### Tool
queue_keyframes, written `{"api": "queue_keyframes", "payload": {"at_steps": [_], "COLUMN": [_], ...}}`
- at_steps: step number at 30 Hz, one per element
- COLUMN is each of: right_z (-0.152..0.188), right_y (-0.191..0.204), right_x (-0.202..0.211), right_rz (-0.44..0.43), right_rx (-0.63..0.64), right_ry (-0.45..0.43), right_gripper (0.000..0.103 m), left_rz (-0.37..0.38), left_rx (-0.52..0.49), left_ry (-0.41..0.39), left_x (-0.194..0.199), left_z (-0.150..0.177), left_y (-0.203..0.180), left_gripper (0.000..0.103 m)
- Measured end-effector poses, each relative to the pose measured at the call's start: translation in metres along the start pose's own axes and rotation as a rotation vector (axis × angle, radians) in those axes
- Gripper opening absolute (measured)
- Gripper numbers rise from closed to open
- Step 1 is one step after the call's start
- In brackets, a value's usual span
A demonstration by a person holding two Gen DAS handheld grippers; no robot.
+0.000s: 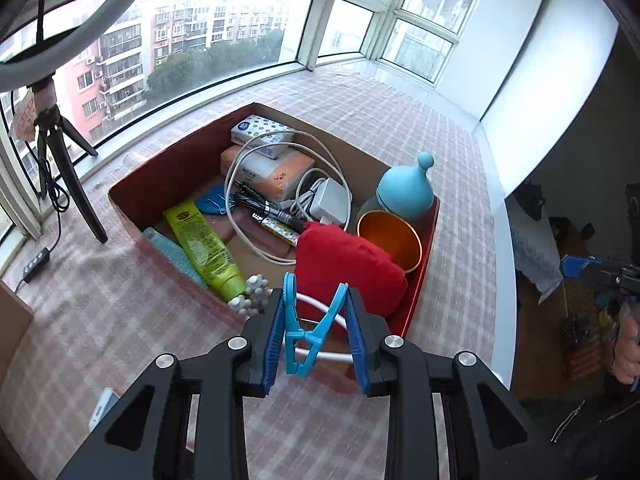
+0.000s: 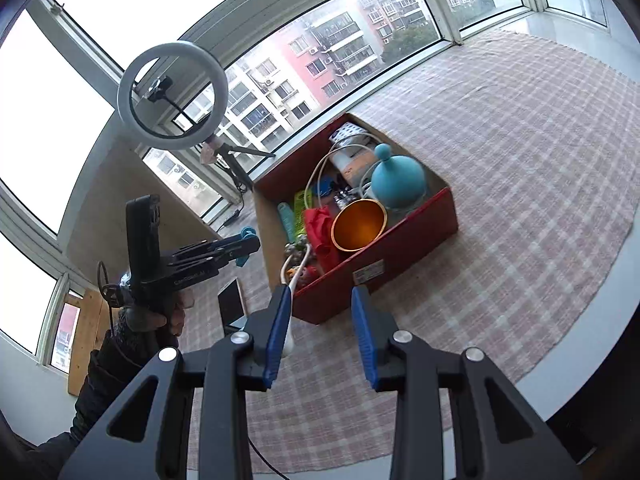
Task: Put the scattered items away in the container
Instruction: 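Carry the clothespin over the red box and release it inside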
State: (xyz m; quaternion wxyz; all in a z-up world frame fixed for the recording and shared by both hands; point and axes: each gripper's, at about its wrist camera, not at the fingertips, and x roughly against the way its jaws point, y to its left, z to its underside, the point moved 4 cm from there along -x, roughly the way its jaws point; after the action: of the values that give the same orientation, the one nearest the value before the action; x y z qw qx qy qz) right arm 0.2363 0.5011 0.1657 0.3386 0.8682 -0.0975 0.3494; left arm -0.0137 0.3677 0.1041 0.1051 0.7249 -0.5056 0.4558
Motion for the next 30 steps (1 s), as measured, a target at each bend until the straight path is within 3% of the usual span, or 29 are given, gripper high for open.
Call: {"api": "queue_keyframes", "payload": {"at_steps": [7,14,25,30], "right_z": [-0.031,-0.046,-0.039,-0.037], "right_y": [-0.046,-0.065,-0.061,-0.066], "right_x": [0.015,0.004,-0.008,-0.003], "right_rz": [0.003,-0.017,-0.038,-0.018], "right_rx": [-0.027,-0.042,-0.040,-0.056], "right_ry": [-0.035,-0.023,0.014,0.004], "right_gripper": [0.031,0.031,0.031,0.031], "left_rz": [-0.008,-0.031,-0.024,-0.033], "left_rx": [0.122,0.186,0.155,0.145], "left_ry": [-0.004,0.006,0.029,0.009], "left_x": [-0.029,-0.042,-0.046,-0.039], "left_z": [0.006,0.016,0.025,0.023], "left_y": [0.001,0.007,-0.002,-0.003], "left_gripper": [0.028,0.028,0.028,0.035]}}
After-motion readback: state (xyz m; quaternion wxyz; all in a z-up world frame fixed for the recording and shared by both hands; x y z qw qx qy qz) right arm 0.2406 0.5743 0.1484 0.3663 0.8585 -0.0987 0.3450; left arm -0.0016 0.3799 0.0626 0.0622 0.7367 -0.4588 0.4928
